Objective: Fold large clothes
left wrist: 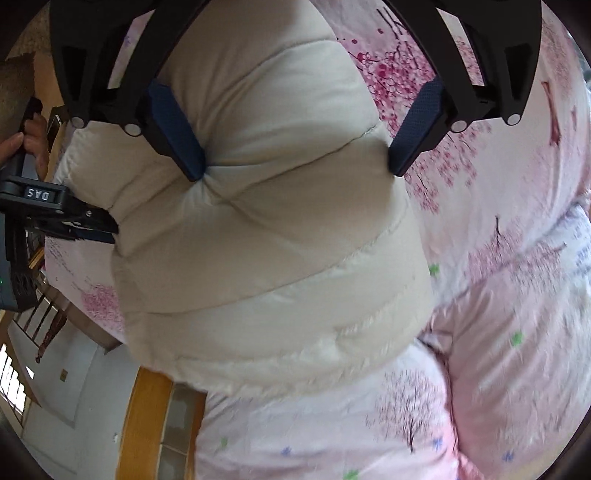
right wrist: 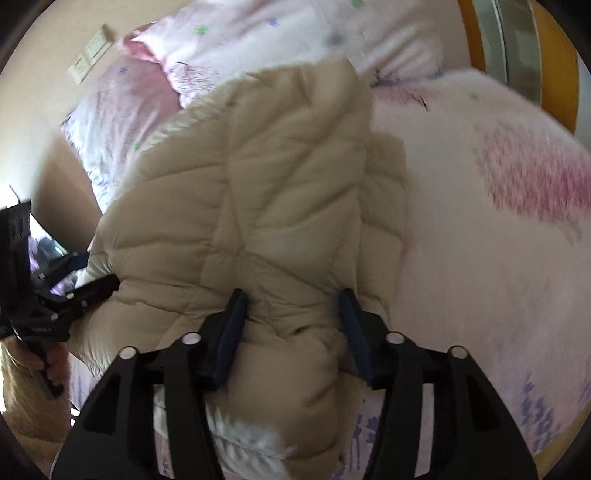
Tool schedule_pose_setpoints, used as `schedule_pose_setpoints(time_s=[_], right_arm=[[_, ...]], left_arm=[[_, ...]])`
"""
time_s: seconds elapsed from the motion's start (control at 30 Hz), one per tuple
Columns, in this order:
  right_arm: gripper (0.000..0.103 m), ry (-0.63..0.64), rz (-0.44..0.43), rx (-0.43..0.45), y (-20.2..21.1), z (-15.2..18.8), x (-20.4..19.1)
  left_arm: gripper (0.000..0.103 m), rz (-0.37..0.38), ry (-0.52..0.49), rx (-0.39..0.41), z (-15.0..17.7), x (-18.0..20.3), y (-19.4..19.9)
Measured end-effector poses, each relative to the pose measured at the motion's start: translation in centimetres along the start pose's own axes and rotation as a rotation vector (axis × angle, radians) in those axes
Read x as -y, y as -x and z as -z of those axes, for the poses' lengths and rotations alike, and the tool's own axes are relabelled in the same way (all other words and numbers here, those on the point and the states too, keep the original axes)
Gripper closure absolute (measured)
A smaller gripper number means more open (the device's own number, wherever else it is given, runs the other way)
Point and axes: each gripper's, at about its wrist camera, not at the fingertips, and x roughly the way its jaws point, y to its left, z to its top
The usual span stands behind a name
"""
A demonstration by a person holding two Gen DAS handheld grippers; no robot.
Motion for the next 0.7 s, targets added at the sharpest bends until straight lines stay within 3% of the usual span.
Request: schedule_pose_setpoints(time_s=[0.4,0.57,0.63,0.7], right_arm=[[0.048,0.037,0.063,0.003,-0.2,1.0,-1.3],[0.046,0.099,0.133,0.014,-0.4,1.3,-2.8],[0.043,0.123,0.144,-0.002,-0.1,0.9,-3.1],[0.035,0.099,0.107,-0.039,0.6,-0.1,-2.7]], left_arm=[[0.001,-0.004,0.03,-0.019,0.9,-0.2,-1.8],[0.001,0.01,0.053,-0.016,1.4,-0.4,-2.0],[0.001,0.033,0.066,-0.005,1.5,-0.6,-1.4],[0.001,0.106,0.114,0.005,1.4,-1.7,-0.7]])
